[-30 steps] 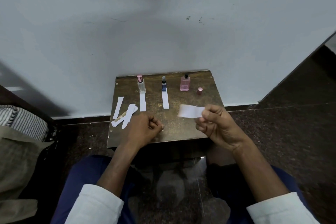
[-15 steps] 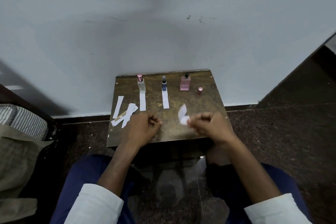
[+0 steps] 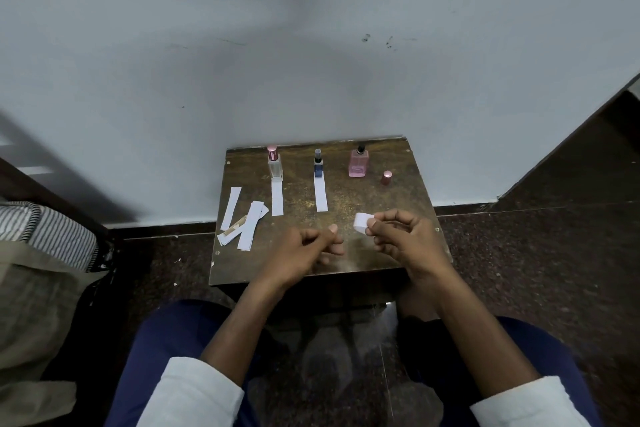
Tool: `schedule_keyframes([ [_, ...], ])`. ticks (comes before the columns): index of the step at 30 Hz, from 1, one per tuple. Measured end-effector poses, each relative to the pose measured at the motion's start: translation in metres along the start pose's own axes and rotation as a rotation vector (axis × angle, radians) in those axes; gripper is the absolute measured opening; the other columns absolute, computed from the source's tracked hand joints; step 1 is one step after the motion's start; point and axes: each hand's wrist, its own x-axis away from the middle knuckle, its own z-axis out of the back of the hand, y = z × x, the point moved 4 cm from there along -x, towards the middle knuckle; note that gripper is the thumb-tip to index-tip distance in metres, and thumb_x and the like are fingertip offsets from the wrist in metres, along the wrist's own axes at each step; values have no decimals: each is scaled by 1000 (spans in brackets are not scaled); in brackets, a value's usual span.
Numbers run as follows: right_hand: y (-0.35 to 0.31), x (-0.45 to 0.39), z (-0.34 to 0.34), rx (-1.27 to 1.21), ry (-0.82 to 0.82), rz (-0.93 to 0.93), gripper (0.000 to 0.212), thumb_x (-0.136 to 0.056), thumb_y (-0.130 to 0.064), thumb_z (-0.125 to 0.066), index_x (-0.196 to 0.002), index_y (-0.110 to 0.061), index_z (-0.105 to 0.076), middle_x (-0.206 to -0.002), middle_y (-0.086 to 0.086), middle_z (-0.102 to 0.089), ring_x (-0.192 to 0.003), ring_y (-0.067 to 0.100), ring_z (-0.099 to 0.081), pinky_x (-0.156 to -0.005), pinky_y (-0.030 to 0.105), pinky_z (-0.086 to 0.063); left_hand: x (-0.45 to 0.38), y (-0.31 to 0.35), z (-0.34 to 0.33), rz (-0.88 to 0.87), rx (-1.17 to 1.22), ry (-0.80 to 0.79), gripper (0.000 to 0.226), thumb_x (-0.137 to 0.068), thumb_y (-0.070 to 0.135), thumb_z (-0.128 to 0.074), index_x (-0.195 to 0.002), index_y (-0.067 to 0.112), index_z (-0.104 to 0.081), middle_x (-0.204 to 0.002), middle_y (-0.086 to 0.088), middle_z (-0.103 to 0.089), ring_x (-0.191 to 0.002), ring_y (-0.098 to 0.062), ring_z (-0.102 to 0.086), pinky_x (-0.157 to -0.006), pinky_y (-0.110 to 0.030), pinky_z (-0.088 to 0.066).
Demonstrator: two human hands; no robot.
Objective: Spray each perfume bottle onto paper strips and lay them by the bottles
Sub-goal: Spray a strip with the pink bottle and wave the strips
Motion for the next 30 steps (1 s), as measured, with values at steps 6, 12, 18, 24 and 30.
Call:
schedule_keyframes([
  [6, -7, 6, -12, -268, -135, -23, 15, -80, -10, -80, -93, -9, -75, -81, 12, -75, -65, 13, -66, -65, 23, -61, 6, 6, -16, 257, 432, -7, 60, -101, 70, -52, -117, 19, -81, -111, 9, -83, -80, -2, -69, -64, -18, -47],
  [12, -12, 9, -14, -317, -182, 21, 9, -82, -11, -79, -90, -13, -77, -82, 12, -73, -68, 14, -67, -68, 23, -62, 3, 4, -18, 276, 441, -72, 82, -97, 83, -36, -109, 17, -85, -111, 1, -84, -70, -6, -66, -60, -20, -44],
  [18, -9, 9, -16, -298, -234, -2, 9, -79, -11, -80, -87, -13, -77, -81, 12, -72, -67, 15, -67, -67, 24, -62, 1, 7, -24, 211, 609, -157, 63, -96, 70, -58, -123, 17, -80, -123, 3, -80, -83, -4, -68, -66, -20, -48],
  [24, -4, 6, -12, -192, -228, -5, 16, -81, -9, -80, -94, -4, -73, -85, 19, -74, -68, 17, -68, -67, 26, -62, -10, 5, -14, 104, 772, 66, 46, -79, 42, -83, -117, 16, -80, -108, 3, -83, -65, 0, -62, -49, -12, -43],
  [30, 7, 1, -7, -45, -178, -43, 4, -93, 4, -73, -94, 0, -71, -86, 21, -77, -65, 17, -67, -62, 23, -59, -9, 4, -3, 5, 587, 281, 24, -92, 30, -83, -107, 12, -81, -99, 1, -84, -60, 0, -60, -53, -17, -43],
])
